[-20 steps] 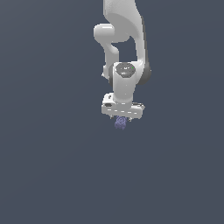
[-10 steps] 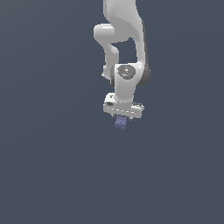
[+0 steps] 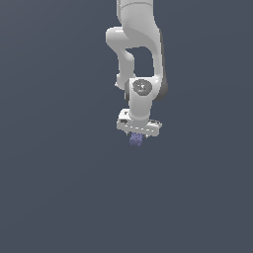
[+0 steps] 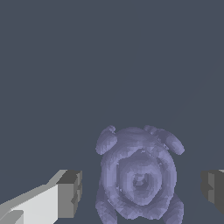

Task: Pick up the object and move it to a goal position.

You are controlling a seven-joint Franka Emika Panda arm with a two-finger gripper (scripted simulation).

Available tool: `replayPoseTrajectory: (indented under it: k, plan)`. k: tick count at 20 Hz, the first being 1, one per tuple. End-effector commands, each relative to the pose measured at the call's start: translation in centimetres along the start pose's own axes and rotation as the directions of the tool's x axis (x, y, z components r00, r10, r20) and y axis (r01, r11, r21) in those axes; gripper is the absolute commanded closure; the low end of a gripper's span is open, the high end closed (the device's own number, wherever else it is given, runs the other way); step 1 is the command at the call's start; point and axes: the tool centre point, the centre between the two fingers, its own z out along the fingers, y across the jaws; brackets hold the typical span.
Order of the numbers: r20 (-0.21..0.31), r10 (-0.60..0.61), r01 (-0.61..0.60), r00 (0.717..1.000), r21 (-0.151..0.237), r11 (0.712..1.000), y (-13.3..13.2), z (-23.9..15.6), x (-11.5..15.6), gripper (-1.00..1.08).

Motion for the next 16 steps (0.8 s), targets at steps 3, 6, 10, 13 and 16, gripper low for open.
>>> replayPoseTrajectory:
  k: [3,6,10,13,16]
  plan:
    - [0.001,0.002,-0.002,1.0,0.0,1.0,0.0,2.0,-0.1,-0.92]
    - [0.001,0.002,-0.002,1.0,0.0,1.0,0.0,2.6,-0.1,-0.92]
    - [0.001,0.002,-0.002,1.0,0.0,1.0,0.0,2.7,0.0,1.08]
    - [0.001,0.002,-0.002,1.0,0.0,1.0,0.0,2.7,0.0,1.08]
    - [0.001,0.002,-0.002,1.0,0.0,1.0,0.0,2.7,0.0,1.08]
